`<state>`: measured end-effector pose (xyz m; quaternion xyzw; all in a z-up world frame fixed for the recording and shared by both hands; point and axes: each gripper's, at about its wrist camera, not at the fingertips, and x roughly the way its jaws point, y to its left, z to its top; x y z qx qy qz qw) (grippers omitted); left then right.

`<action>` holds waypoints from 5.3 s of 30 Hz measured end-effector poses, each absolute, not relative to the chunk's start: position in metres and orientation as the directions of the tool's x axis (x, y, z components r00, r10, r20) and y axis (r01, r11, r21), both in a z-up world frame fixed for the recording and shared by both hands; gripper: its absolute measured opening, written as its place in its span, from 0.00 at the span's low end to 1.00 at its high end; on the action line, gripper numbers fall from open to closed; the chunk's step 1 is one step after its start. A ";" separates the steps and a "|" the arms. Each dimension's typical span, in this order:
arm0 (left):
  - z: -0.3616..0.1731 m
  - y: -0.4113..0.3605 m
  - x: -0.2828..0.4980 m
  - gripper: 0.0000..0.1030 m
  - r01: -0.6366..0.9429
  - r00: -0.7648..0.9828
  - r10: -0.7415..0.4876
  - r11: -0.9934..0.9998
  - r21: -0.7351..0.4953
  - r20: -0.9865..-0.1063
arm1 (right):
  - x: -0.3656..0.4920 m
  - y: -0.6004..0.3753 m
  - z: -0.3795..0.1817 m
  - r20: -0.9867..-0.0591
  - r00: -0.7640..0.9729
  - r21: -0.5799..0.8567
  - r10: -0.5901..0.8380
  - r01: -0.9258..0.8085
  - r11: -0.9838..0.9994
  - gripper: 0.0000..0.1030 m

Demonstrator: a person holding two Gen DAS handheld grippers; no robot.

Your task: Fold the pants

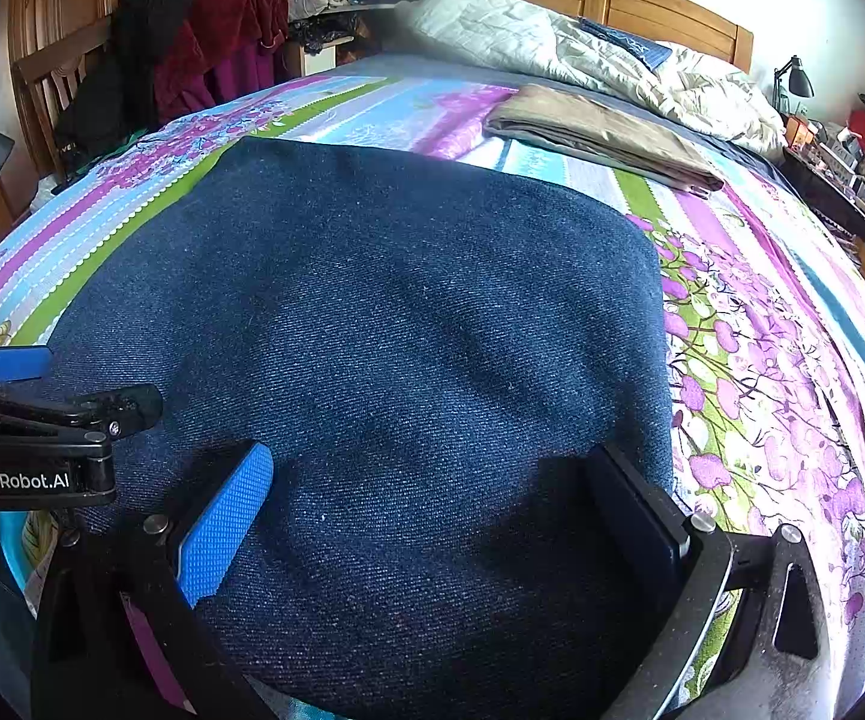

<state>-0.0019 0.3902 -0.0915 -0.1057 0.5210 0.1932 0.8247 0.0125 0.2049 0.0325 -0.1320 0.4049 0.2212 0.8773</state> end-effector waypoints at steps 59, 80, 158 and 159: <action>-0.090 0.390 -0.004 1.00 -0.447 0.394 0.232 0.894 0.035 -0.889 | 0.012 0.209 0.036 -0.764 0.580 -0.050 0.282 -0.490 0.870 1.00; -0.092 0.383 -0.008 1.00 -0.450 0.411 0.245 0.892 0.039 -0.878 | 0.008 0.210 0.035 -0.757 0.590 -0.054 0.279 -0.482 0.874 1.00; -0.091 0.378 -0.008 1.00 -0.447 0.417 0.248 0.894 0.040 -0.874 | 0.003 0.210 0.036 -0.756 0.595 -0.056 0.273 -0.475 0.878 1.00; -0.091 0.378 -0.008 1.00 -0.447 0.417 0.248 0.894 0.040 -0.874 | 0.003 0.210 0.036 -0.756 0.595 -0.056 0.273 -0.475 0.878 1.00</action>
